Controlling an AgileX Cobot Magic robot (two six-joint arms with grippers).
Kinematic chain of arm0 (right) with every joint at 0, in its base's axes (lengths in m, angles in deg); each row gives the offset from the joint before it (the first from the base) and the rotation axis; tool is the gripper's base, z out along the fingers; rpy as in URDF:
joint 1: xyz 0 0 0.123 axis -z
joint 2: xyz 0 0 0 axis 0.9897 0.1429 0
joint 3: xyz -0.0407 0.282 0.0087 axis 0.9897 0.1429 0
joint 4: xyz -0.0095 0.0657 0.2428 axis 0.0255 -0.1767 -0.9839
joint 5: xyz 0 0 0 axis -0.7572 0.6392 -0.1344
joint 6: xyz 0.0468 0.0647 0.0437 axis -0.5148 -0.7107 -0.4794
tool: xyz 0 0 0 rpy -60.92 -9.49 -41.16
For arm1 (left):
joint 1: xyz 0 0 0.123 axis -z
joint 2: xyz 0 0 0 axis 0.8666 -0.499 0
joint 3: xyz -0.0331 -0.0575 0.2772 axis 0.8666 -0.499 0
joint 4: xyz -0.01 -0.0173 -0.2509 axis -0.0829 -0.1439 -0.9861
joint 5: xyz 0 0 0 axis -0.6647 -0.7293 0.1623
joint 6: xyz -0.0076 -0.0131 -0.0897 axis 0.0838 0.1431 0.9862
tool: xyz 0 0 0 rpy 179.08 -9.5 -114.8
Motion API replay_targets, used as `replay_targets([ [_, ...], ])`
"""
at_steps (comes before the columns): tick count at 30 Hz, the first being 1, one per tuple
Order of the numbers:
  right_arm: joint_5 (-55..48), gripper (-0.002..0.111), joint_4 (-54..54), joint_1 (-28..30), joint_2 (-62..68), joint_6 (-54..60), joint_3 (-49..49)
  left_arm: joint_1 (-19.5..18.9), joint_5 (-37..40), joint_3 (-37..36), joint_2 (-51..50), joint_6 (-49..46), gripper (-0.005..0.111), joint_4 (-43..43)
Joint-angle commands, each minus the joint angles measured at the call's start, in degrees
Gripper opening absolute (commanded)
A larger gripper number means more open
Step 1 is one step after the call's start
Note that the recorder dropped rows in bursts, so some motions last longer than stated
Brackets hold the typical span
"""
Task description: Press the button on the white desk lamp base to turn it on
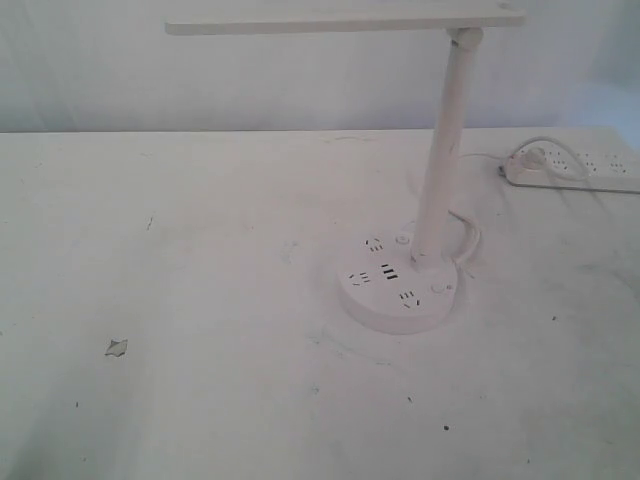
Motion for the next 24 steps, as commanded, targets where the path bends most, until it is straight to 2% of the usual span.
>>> replay_targets([
  [1, 6.3, 0.000, 0.2, 0.2, 0.1, 0.1, 0.3, 0.5, 0.1, -0.1, 0.2, 0.1, 0.000, 0.0],
  [14, 12.8, 0.000, 0.0, 0.2, 0.1, -0.9, 0.3, 0.5, 0.1, -0.1, 0.2, 0.1, 0.000, 0.0],
  [19, 28.8, 0.000, 0.0, 0.2, 0.1, -2.4, 0.3, 0.5, 0.1, -0.1, 0.2, 0.1, 0.000, 0.0],
  [24, 31.6, 0.000, -0.8, 0.2, 0.1, -2.4, 0.3, 0.5, 0.1, -0.1, 0.2, 0.1, 0.000, 0.0],
])
